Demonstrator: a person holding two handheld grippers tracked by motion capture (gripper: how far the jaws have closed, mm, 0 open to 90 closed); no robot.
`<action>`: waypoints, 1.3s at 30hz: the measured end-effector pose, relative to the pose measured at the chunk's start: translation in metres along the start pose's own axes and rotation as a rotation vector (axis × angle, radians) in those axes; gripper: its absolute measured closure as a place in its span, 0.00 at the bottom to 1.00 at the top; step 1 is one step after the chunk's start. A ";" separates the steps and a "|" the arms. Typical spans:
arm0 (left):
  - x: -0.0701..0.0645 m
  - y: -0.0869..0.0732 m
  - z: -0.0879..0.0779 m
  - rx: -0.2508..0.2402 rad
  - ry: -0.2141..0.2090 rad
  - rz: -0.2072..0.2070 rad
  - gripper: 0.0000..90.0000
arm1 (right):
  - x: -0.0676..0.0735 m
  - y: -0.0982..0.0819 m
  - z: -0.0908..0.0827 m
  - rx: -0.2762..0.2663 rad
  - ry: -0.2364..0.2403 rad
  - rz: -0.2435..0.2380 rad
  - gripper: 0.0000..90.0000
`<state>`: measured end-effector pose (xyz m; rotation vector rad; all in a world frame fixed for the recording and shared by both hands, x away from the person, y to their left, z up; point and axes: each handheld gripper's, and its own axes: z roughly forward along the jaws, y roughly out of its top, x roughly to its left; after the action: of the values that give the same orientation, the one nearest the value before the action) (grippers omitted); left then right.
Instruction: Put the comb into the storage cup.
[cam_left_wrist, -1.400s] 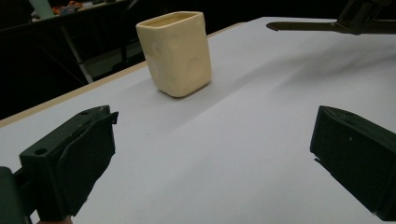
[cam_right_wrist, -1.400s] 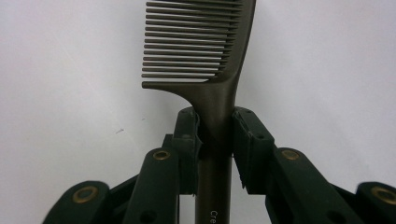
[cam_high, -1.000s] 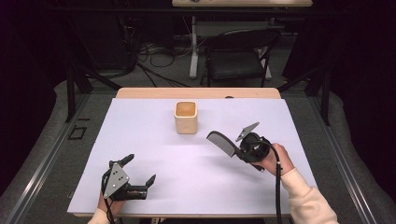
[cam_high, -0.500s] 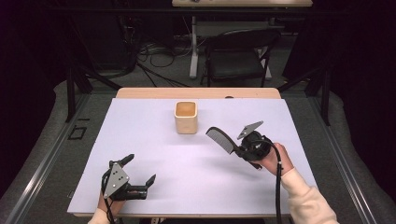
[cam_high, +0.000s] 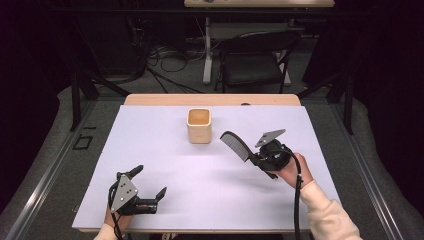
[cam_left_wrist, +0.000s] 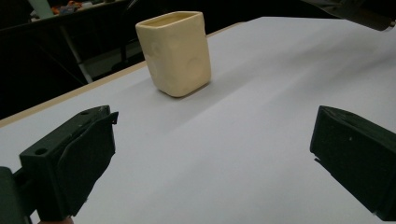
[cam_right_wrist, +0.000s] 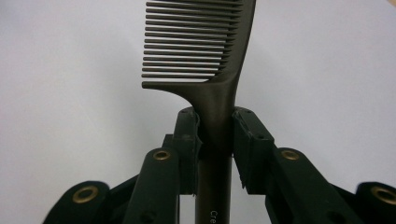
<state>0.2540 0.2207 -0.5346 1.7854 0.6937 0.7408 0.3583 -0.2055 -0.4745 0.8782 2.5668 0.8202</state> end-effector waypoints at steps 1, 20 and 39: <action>0.000 0.000 0.000 0.000 0.000 0.000 0.00 | 0.000 0.000 0.000 -0.007 0.001 0.000 0.80; 0.000 0.000 0.001 0.003 -0.007 -0.001 0.00 | 0.003 0.000 0.001 -0.069 -0.003 0.017 0.80; 0.000 0.000 0.001 0.007 -0.008 -0.002 0.00 | 0.004 0.001 0.002 -0.125 0.004 0.034 0.80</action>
<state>0.2546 0.2208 -0.5350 1.7923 0.6936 0.7303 0.3567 -0.2010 -0.4761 0.8855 2.4797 0.9817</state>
